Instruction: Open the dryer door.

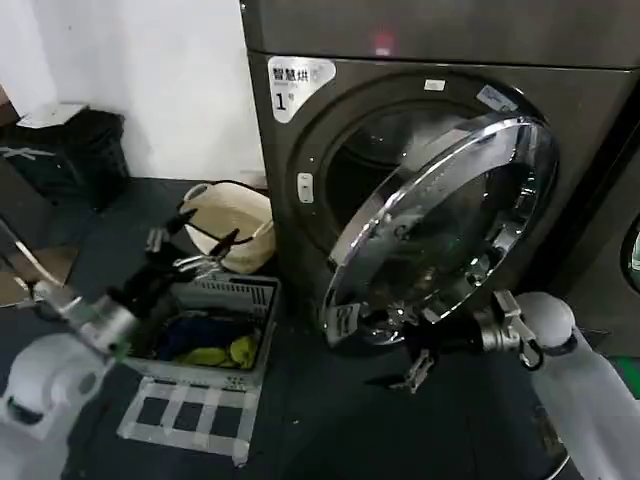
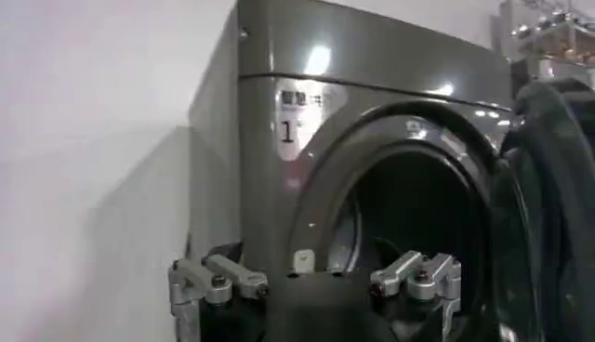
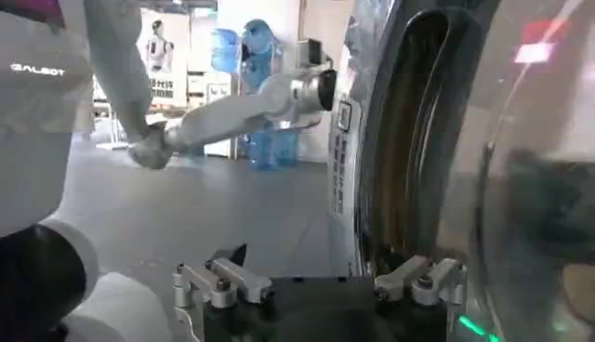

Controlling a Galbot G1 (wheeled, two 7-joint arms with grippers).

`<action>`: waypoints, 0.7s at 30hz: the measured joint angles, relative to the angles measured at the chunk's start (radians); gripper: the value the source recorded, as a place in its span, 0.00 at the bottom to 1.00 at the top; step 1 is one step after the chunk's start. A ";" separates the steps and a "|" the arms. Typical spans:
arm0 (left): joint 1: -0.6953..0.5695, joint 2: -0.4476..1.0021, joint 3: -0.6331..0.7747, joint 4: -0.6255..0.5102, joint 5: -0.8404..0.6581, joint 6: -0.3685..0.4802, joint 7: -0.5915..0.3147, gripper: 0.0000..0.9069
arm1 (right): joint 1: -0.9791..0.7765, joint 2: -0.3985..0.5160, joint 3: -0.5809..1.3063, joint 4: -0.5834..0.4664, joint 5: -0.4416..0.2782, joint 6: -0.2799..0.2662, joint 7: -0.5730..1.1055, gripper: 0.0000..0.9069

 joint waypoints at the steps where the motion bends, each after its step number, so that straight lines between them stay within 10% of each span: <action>1: -0.017 0.008 0.022 0.003 0.000 0.000 0.002 1.00 | -0.007 -0.004 0.009 0.002 0.003 0.000 0.000 1.00; 21: -0.335 0.034 0.428 0.073 -0.001 0.019 0.007 1.00 | -0.206 -0.021 0.333 -0.081 0.053 -0.002 0.001 1.00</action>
